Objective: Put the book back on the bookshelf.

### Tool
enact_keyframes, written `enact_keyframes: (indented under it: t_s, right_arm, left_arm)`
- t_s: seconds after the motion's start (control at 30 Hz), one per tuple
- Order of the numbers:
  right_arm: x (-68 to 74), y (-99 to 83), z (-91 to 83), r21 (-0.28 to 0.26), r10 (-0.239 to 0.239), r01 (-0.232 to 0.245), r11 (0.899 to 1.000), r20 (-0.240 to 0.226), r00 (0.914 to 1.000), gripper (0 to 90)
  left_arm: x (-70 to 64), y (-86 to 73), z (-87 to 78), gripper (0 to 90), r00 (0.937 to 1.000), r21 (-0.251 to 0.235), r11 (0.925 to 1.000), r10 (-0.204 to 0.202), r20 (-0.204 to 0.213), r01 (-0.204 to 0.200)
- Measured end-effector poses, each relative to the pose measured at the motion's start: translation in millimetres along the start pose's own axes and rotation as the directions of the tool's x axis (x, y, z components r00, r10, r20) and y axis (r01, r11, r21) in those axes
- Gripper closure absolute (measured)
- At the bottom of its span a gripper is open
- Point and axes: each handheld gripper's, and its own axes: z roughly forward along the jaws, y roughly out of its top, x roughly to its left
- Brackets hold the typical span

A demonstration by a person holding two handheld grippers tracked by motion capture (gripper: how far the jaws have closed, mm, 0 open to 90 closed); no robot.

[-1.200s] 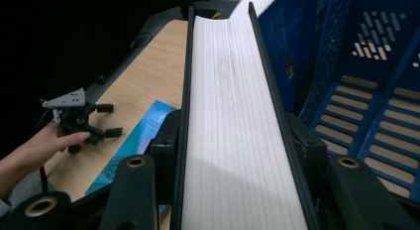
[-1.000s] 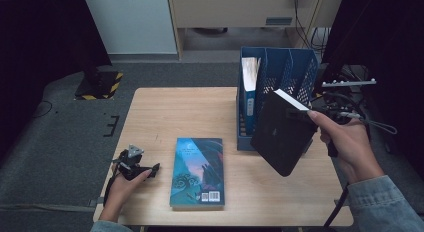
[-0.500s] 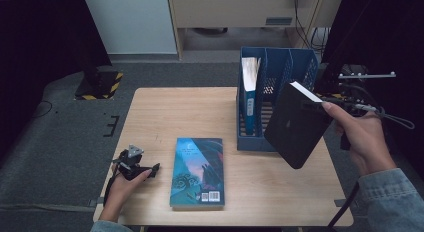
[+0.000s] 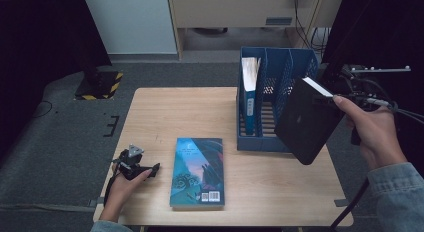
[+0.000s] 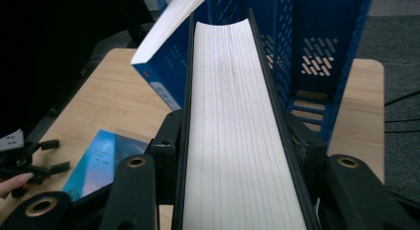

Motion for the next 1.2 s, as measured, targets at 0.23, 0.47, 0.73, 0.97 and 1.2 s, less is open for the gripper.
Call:
enact_keyframes:
  t_s: [0.23, 0.47, 0.73, 0.97, 1.2]
  right_arm:
    - [-15.2, 15.1, 5.6, -0.013, 0.020, -0.020, 1.000, 0.048, 0.9986, 51.9]
    - [-28.2, 21.5, 13.6, -0.010, 0.034, -0.033, 0.999, 0.111, 0.9932, 52.1]
    - [-37.4, 27.8, 24.4, -0.034, 0.037, -0.033, 0.999, 0.149, 0.9881, 52.2]
    - [-44.8, 28.7, 41.0, -0.062, 0.046, -0.035, 0.997, 0.182, 0.9822, 52.2]
    - [-46.4, 34.1, 49.6, -0.095, 0.078, -0.060, 0.994, 0.193, 0.9782, 52.2]
  left_arm:
    - [0.4, 1.0, 0.9, 0.0, 1.0000, -0.001, 1.0000, 0.005, 0.001, -0.005]
    - [0.6, 1.6, 1.5, 0.0, 1.0000, 0.000, 1.0000, 0.008, 0.004, -0.008]
    - [0.5, 1.6, 1.5, 0.0, 1.0000, -0.001, 1.0000, 0.008, 0.004, -0.008]
    - [-0.4, 0.8, 0.5, 0.0, 0.9999, 0.001, 0.9999, 0.011, 0.005, -0.011]
    - [-0.5, 0.8, 0.5, 0.0, 0.9999, 0.001, 0.9999, 0.010, 0.005, -0.010]
